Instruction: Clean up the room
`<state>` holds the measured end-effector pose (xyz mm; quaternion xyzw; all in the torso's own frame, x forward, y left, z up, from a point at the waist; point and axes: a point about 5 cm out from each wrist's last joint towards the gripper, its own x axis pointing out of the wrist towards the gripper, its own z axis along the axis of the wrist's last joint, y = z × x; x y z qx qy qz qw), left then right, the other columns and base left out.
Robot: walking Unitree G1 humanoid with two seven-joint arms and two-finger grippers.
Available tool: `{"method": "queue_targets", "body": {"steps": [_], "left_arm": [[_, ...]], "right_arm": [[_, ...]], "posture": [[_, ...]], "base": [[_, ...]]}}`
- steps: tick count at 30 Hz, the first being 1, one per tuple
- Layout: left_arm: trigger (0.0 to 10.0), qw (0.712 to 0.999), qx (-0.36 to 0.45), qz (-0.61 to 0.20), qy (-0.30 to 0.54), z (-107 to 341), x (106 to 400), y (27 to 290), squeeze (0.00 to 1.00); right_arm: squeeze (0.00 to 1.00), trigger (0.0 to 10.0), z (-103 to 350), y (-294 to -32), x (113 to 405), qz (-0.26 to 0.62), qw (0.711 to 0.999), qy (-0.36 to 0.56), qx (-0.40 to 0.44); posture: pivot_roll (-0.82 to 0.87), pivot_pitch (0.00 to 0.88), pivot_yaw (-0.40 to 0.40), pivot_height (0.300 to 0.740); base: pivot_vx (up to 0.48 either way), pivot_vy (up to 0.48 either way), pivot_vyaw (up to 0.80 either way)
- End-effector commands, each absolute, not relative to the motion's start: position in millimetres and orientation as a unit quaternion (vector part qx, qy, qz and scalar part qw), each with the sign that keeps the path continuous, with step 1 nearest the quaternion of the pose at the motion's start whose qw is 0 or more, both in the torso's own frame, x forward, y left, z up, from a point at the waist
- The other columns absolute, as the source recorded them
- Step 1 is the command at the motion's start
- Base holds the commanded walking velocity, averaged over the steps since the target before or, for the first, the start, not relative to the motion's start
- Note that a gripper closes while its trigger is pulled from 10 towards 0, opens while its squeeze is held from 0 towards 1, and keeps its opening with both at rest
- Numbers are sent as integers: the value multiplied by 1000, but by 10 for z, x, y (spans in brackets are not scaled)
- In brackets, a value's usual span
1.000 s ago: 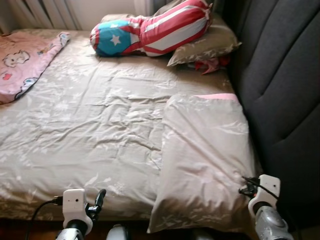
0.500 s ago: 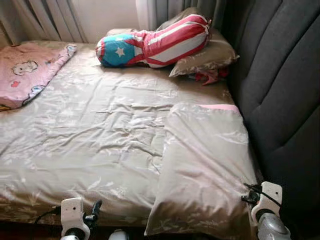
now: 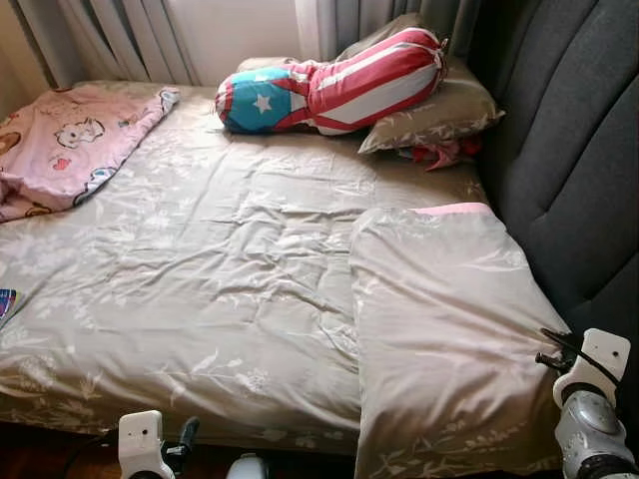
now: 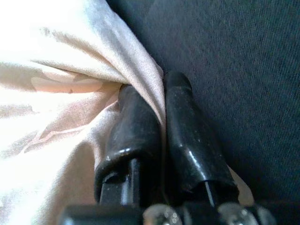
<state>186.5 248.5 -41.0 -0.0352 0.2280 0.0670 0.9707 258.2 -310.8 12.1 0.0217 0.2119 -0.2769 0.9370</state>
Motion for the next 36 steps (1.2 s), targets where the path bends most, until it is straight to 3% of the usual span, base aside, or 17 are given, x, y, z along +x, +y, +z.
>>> {"method": "queue_targets", "body": {"steps": [1, 5, 9, 10, 11, 12, 13, 21, 24, 25, 26, 27, 36], "left_arm": [[10000, 966, -34, 77, 243, -454, 1787, 2581, 0], [10000, 963, -33, 80, 256, -482, 1741, 2653, 0], [10000, 961, -32, 81, 263, -493, 1724, 2684, 0], [10000, 960, -32, 81, 265, -498, 1721, 2688, 0], [10000, 960, -32, 82, 267, -500, 1720, 2689, 0], [10000, 960, -32, 82, 267, -502, 1721, 2690, 0], [10000, 959, -32, 81, 268, -504, 1725, 2691, 0], [10000, 959, -35, 78, 269, -510, 1760, 2656, 0], [10000, 959, -36, 79, 271, -518, 1764, 2638, 0], [10000, 958, -36, 80, 273, -523, 1762, 2633, 0], [10000, 958, -37, 81, 274, -526, 1761, 2630, 0], [10000, 956, -40, 85, 277, -538, 1759, 2620, 0], [10000, 945, -71, 105, 302, -625, 1756, 2477, 0]], "right_arm": [[0, 10000, 80, -3131, 2515, -301, 929, 213, 36], [0, 10000, -74, -3115, 2362, -327, 910, 249, 59], [0, 10000, -91, -3112, 2344, -326, 909, 250, 66], [490, 10000, -94, -3111, 2340, -326, 909, 251, 66], [490, 10000, -96, -3111, 2338, -326, 909, 251, 67], [933, 10000, -99, -3109, 2336, -326, 909, 252, 69], [1000, 10000, -105, -3102, 2336, -324, 909, 252, 76], [1000, 10000, -105, -3078, 2353, -313, 913, 247, 91], [1000, 10000, -90, -3000, 2407, -280, 928, 230, 92], [494, 10000, -98, -2950, 2425, -262, 933, 229, 92], [494, 10000, -104, -2917, 2437, -251, 936, 229, 93], [0, 10000, -156, -2769, 2458, -203, 945, 239, 99], [0, 10000, -575, -2136, 2173, -64, 929, 348, 109]], "posture": [[94, 35, -31, 660], [100, 31, -21, 660], [98, 26, -16, 660], [100, 22, -17, 660], [100, 22, -17, 660], [99, 21, -17, 660], [97, 17, -16, 660], [93, 11, -14, 660], [90, 5, -16, 660], [85, 0, -19, 660], [85, 0, -19, 660], [80, 0, -23, 660], [55, 0, -47, 660]], "base": [[0, 0, 0], [0, 0, 0], [0, 0, 0], [0, 0, 0], [0, 0, 0], [0, 0, 0], [0, 0, 0], [0, 0, 0], [0, 0, 0], [0, 0, 0], [0, 0, 0], [0, 0, 0], [0, 0, 0]]}}
